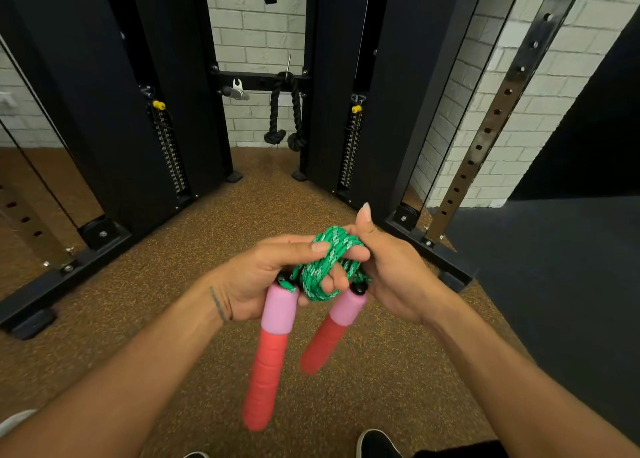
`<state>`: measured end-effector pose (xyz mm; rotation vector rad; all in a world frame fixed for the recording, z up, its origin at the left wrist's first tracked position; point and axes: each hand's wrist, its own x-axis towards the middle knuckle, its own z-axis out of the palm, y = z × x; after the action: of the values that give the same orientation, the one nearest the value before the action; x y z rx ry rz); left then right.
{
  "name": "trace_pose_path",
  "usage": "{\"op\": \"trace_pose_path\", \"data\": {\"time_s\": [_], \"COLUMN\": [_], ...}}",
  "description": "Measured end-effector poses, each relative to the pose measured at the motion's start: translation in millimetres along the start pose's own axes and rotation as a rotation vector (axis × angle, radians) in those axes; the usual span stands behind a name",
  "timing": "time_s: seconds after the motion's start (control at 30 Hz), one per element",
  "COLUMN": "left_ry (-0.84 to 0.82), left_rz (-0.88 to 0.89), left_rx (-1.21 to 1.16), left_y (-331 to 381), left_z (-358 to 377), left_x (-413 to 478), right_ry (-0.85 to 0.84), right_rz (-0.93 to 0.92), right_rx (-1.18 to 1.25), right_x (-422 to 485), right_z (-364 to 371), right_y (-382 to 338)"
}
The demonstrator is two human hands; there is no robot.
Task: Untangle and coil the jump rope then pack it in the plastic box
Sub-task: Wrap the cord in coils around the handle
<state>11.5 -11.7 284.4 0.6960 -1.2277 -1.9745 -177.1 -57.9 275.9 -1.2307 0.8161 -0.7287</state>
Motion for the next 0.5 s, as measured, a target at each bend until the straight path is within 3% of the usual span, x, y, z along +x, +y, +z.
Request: {"op": "trace_pose_path", "data": {"time_s": [0.13, 0.27, 0.37, 0.5], "left_ry": [0.009, 0.179, 0.274, 0.444], "left_rz": [-0.007, 0.003, 0.002, -0.049], "left_rx": [0.054, 0.036, 0.036, 0.170], "left_y": [-0.4, -0.4, 0.3, -3.8], "left_z": [-0.5, 0.3, 4.9, 10.6], "left_x": [0.8, 2.1, 5.7, 12.6], "right_ry": [-0.120, -0.214, -0.223, -0.174], "right_rz": [0.003, -0.020, -0.001, -0.017], "right_rx": [0.043, 0.026, 0.047, -0.134], "right_x": [-1.4, -3.6, -0.6, 2.4], "right_z": [-2.7, -8.9, -9.9, 0.2], "right_y": [-0.5, -1.0, 0.9, 7.0]}}
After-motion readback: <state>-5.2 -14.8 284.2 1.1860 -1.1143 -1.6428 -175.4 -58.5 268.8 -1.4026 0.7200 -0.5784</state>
